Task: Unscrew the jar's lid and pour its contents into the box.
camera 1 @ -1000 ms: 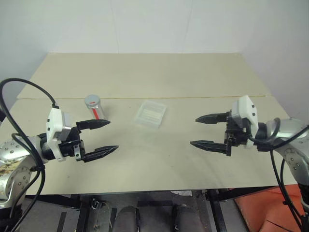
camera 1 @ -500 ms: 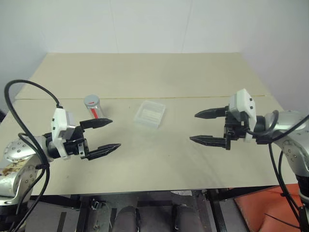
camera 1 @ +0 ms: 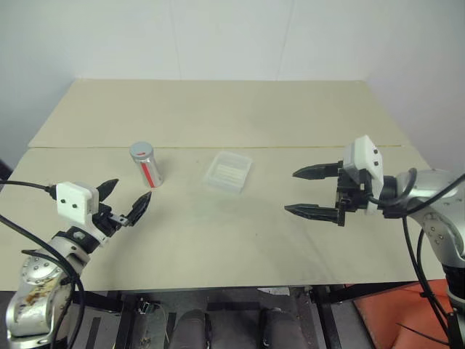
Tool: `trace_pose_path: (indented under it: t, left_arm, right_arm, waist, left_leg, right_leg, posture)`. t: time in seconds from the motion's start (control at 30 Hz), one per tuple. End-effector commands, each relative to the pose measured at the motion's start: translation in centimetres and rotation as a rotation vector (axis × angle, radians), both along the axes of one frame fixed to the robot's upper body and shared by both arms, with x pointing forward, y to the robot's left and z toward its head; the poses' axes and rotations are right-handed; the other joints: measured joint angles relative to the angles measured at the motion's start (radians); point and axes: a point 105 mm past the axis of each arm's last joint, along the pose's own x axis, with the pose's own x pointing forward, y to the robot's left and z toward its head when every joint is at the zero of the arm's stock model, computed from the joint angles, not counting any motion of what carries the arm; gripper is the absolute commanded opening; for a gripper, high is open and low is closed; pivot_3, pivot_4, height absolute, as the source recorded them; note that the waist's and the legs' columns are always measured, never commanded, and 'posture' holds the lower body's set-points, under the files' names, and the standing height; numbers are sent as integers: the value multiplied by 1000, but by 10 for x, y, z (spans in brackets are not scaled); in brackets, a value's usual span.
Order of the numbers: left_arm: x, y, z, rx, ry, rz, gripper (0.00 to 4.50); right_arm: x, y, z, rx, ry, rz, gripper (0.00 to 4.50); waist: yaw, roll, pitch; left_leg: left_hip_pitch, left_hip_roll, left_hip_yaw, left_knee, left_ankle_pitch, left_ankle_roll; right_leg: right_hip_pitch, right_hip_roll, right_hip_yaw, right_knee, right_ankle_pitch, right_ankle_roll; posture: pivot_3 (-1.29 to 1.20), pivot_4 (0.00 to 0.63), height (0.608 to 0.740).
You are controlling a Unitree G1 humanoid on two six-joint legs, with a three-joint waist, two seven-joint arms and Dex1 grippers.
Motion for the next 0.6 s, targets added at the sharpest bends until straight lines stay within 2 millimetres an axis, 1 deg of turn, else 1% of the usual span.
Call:
trace_pose_path:
  t: [0.03, 0.17, 0.37, 0.6]
  left_arm:
    - [13, 0, 8, 5, -48, 111, 4500]
    - [23, -7, 5, -1, -49, 119, 4500]
    - [46, -4, 0, -14, -40, 240, 4500]
    - [66, -12, -2, -33, -43, 272, 4500]
  right_arm:
    - [-4, 2, 14, 17, -65, 12, 4473]
    - [-2, 3, 16, 17, -73, 13, 4473]
    - [-4, 3, 18, 14, -84, 22, 4473]
    - [-7, 4, 18, 16, -87, 34, 4473]
  waist:
    - [-1, 0, 0]
    - [-7, 0, 0]
    - [-4, 0, 0]
    - [-4, -1, 0]
  left_leg:
    - [0, 0, 0, 0, 0, 0]
    - [0, 0, 0, 0, 0, 0]
    - [0, 0, 0, 0, 0, 0]
    - [0, 0, 0, 0, 0, 0]
  right_leg:
    - [0, 0, -1, 0, 0, 0]
    - [-1, 0, 0, 0, 0, 0]
    - [0, 0, 0, 0, 0, 0]
    - [0, 0, -1, 0, 0, 0]
  posture:
    - [0, 150, 740]
    - [0, 150, 740]
    - [0, 150, 740]
    - [0, 150, 740]
